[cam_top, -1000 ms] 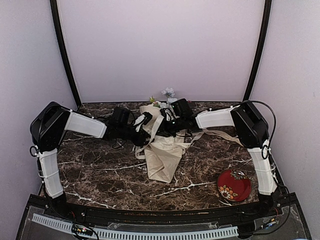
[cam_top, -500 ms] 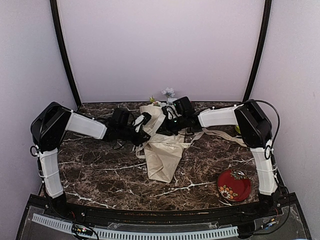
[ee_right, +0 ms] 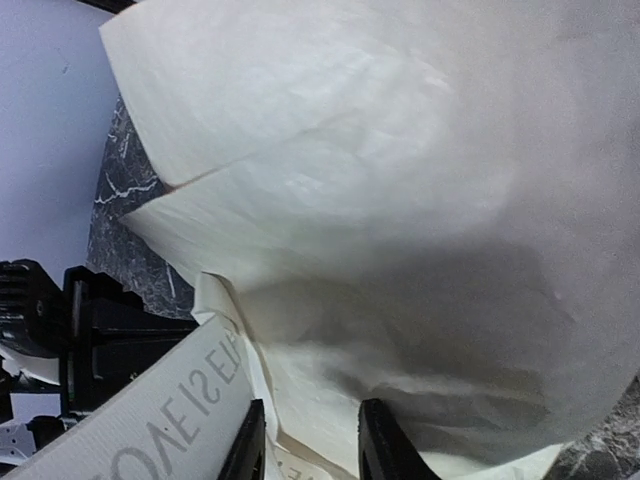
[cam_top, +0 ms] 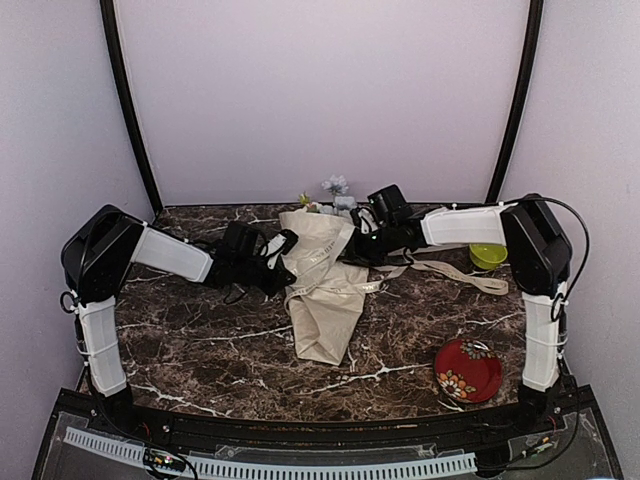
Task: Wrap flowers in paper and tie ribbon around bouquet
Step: Cross the ribbon over the folded bouquet.
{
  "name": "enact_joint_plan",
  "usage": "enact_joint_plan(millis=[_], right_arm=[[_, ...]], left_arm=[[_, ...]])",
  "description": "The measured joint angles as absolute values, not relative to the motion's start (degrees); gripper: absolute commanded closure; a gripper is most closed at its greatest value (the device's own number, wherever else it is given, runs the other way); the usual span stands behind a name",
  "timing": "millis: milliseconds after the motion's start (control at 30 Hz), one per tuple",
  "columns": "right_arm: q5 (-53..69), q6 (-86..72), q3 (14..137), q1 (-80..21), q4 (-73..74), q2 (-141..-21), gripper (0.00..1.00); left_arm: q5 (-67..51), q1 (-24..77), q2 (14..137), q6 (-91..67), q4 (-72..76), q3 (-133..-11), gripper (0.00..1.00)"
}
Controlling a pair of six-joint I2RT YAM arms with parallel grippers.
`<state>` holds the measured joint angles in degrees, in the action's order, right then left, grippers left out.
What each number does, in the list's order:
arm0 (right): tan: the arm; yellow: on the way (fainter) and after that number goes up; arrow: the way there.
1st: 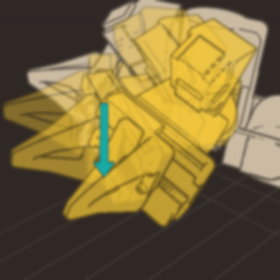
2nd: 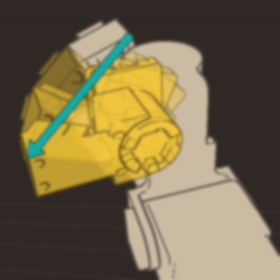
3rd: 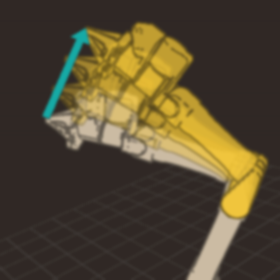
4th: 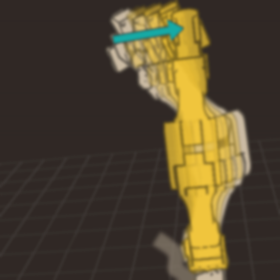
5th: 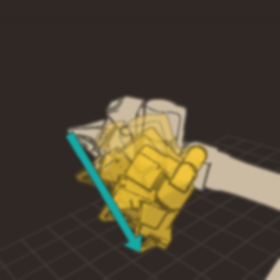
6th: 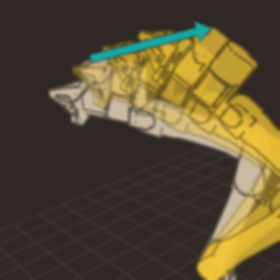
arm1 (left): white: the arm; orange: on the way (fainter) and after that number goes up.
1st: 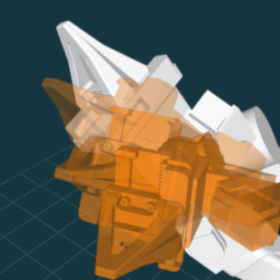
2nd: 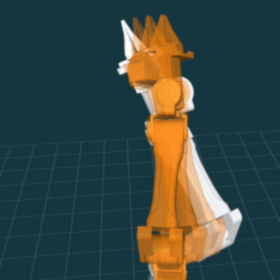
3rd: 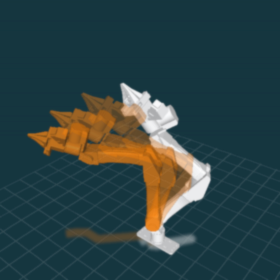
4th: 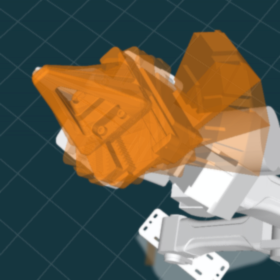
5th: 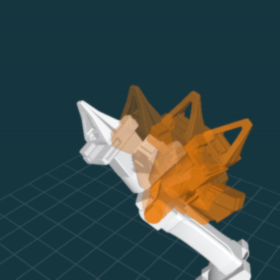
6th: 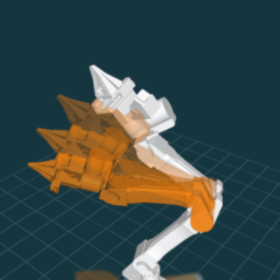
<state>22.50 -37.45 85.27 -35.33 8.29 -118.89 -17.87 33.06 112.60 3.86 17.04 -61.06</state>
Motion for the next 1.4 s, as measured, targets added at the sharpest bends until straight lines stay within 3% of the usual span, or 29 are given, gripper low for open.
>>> enact_joint_plan(millis=[167,333,533,800,1033,1100,1233,1400], right_arm=[[18.0,-34.3,85.1,-32.9,16.7,-117.0,0.55],[7.8,-28.2,92.6,-30.1,29.9,-117.2,0.48],[-1.3,-21.9,97.0,-29.8,37.6,-116.9,0.57],[10.8,-17.9,85.6,-31.2,32.1,-109.1,0.43],[22.5,-22.3,83.2,-31.6,22.5,-111.5,0.41],[23.5,-23.2,83.2,-31.6,21.4,-112.5,0.5],[23.8,-23.7,83.3,-31.6,21.0,-114.4,1.0],[30.4,-25.3,83.2,-31.6,17.8,-114.7,1.0]], left_arm=[[-17.9,33.1,112.5,3.9,17.4,-60.7,1.0],[-18.1,33.1,112.5,3.9,17.7,-60.5,1.0],[-18.4,33.1,112.4,3.8,18.4,-59.9,1.0],[-18.6,33.1,112.4,3.9,18.7,-59.7,1.0],[-18.6,33.1,112.4,3.9,18.8,-59.5,1.0],[-18.6,33.1,112.4,3.9,18.8,-59.5,1.0],[-18.7,33.1,112.4,4.0,18.8,-59.5,1.0],[-18.7,33.1,112.4,4.3,18.8,-59.5,1.0]])
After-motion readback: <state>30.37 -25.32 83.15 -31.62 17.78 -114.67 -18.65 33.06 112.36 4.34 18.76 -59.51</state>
